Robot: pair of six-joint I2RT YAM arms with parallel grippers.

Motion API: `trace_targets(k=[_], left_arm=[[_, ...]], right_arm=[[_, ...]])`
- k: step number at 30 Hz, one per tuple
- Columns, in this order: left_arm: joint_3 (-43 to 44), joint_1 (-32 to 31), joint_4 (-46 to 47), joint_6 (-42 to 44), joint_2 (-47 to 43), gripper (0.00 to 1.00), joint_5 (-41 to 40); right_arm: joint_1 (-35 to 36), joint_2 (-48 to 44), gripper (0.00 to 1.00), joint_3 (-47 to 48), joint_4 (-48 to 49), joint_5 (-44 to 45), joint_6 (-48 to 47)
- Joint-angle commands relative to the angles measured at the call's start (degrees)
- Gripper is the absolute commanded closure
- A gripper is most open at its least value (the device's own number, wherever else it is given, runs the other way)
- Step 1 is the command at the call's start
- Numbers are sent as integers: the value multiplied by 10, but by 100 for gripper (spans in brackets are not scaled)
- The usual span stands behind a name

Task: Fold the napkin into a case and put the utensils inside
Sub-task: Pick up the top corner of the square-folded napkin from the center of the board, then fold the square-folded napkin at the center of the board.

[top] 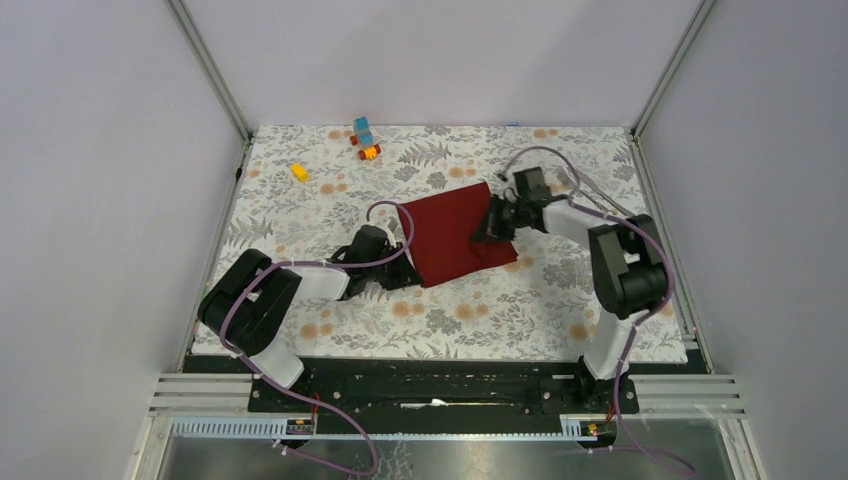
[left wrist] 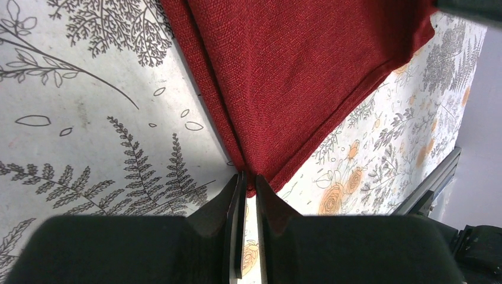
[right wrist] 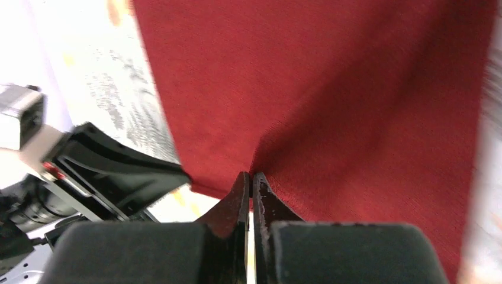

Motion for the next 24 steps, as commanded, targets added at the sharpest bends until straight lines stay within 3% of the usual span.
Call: trace_targets(k=[1,12,24], left_arm=[[-30,0,-8,3,1,84,-3],[-63,0,19,-8,-1,87,-22],[-80,0,30,-16,-3,87,-24]], right_arm=[[82,76,100,121,23,-4,27],[138,280,100,398,60,-37,114],[143,348,100,468,94,-43,142]])
